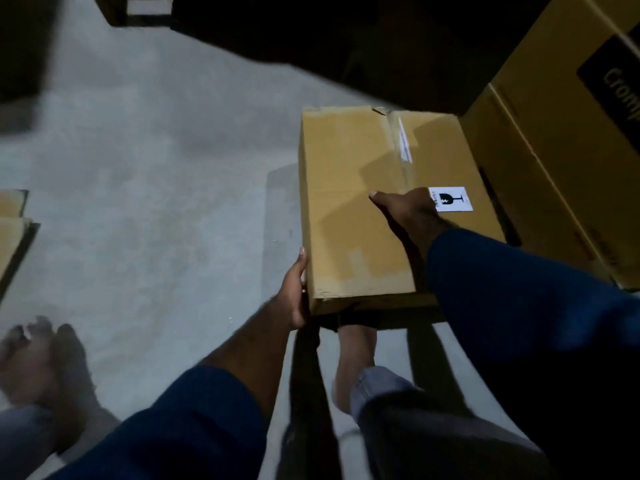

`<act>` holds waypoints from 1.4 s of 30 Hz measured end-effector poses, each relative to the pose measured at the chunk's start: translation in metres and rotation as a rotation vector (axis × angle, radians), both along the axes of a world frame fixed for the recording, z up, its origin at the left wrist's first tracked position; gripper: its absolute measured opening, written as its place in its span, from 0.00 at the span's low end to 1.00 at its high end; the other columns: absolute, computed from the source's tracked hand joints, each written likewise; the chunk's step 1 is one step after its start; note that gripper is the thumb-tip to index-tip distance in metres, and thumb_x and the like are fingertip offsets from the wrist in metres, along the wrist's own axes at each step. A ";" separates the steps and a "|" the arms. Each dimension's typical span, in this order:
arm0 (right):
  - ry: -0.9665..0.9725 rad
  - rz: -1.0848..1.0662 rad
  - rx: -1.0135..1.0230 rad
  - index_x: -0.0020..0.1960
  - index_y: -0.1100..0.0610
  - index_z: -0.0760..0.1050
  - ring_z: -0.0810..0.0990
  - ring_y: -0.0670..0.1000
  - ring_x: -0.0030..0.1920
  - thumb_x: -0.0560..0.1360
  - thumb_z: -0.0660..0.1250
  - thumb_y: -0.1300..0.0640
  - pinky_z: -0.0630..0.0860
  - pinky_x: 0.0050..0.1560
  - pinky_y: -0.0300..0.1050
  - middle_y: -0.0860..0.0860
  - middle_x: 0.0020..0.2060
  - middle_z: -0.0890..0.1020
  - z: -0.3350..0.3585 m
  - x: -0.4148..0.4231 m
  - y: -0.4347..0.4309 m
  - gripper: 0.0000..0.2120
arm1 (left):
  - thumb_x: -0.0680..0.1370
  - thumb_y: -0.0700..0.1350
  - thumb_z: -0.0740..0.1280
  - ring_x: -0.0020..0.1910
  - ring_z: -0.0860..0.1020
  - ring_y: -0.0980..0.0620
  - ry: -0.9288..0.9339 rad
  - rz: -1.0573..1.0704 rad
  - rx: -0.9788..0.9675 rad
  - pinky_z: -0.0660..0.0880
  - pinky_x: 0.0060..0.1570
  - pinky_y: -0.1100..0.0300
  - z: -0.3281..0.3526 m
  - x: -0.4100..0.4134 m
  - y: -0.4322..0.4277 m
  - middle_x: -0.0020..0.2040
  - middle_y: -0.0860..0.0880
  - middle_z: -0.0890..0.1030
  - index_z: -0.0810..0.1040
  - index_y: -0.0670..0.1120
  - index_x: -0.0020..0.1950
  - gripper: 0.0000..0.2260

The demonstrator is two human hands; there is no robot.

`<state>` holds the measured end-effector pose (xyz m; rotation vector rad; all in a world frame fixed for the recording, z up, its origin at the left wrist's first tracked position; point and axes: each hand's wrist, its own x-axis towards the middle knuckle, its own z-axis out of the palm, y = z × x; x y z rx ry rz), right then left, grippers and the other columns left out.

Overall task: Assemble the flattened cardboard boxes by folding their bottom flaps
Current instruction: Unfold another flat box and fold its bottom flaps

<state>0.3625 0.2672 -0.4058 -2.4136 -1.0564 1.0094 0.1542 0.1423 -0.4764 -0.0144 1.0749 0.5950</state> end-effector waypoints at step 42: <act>-0.241 0.383 -0.240 0.81 0.45 0.41 0.57 0.67 0.76 0.66 0.74 0.30 0.59 0.73 0.68 0.64 0.76 0.56 -0.005 -0.214 -0.279 0.58 | 0.61 0.63 0.83 0.76 0.64 0.35 1.091 -0.307 -0.083 0.71 0.68 0.44 0.053 -0.281 -0.173 0.81 0.37 0.55 0.40 0.42 0.82 0.67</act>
